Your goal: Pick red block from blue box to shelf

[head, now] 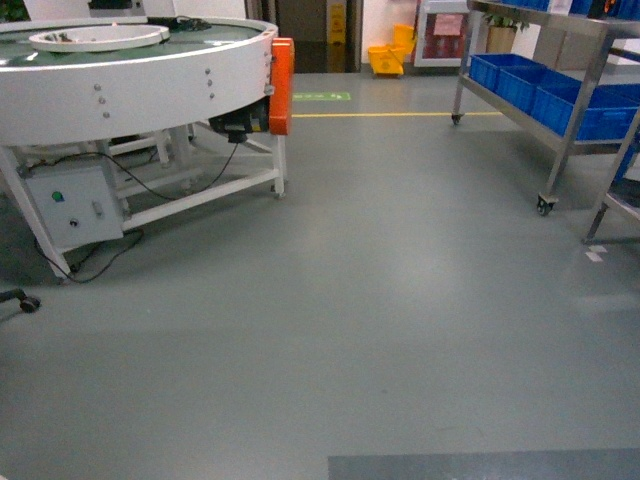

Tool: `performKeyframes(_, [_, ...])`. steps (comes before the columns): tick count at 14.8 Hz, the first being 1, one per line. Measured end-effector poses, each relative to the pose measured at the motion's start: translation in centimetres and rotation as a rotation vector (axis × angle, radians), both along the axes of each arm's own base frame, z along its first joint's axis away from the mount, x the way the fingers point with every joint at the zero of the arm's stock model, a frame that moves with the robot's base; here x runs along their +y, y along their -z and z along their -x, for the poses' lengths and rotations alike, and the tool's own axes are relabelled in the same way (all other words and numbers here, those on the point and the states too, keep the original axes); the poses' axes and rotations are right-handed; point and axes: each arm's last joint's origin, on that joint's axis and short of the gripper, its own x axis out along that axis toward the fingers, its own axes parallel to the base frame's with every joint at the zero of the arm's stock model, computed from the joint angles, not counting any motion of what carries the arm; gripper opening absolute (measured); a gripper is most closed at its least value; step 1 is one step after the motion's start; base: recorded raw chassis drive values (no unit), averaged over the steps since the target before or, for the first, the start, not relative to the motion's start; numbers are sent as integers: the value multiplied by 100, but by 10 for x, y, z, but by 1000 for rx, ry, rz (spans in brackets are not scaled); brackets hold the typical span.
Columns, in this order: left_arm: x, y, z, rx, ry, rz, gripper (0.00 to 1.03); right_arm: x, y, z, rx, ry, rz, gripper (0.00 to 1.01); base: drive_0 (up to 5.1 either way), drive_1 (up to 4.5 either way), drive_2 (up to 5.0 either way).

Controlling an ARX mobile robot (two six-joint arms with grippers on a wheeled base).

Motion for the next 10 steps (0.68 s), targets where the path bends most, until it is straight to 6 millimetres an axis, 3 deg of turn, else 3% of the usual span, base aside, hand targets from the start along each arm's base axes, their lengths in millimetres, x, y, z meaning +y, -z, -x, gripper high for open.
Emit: performKeyframes(10, [0, 0, 0, 1, 0, 0, 98, 0, 0, 0, 0, 0, 0, 27, 0, 416, -417])
